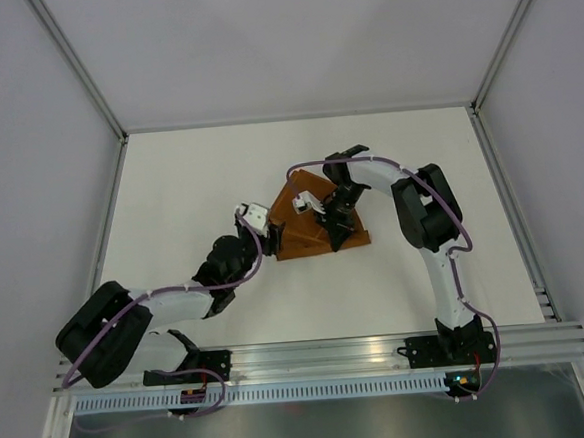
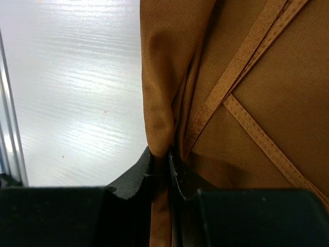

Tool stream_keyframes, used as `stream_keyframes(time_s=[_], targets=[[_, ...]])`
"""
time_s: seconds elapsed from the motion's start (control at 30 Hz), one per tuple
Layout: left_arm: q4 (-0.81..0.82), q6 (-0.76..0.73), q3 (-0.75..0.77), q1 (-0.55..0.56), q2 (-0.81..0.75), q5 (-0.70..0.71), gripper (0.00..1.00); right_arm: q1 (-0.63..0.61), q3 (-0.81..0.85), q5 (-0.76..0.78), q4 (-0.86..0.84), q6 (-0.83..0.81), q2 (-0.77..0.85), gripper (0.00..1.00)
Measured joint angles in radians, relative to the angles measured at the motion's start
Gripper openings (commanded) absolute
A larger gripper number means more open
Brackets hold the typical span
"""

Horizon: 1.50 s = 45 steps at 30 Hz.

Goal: Fold the napkin, place the utensils inside, and roll it up
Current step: Roll the napkin with the utensil

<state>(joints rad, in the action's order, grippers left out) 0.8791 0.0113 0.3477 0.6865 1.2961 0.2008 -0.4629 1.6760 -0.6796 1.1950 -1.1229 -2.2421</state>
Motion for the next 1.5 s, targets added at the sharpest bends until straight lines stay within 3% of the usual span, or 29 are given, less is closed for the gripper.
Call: stream_keyframes(time_s=[0.23, 0.5, 0.8, 1.3, 1.5], targets=[[0.105, -0.229, -0.002, 0.187, 0.172, 0.033, 0.59, 0.016, 0.085, 0.007, 0.132, 0.024, -0.071, 0.04], [0.146, -0.463, 0.080, 0.328, 0.415, -0.015, 0.69, 0.041, 0.085, 0.007, 0.207, 0.050, -0.098, 0.03], [0.109, -0.561, 0.177, 0.347, 0.473, -0.103, 0.70, 0.058, 0.074, 0.005, 0.243, 0.061, -0.111, 0.03], [-0.066, -0.586, 0.300, 0.346, 0.554, -0.227, 0.70, 0.066, 0.075, 0.007, 0.281, 0.062, -0.128, 0.03], [-0.188, -0.583, 0.370, 0.325, 0.559, -0.292, 0.54, 0.067, 0.075, 0.008, 0.284, 0.062, -0.129, 0.03]])
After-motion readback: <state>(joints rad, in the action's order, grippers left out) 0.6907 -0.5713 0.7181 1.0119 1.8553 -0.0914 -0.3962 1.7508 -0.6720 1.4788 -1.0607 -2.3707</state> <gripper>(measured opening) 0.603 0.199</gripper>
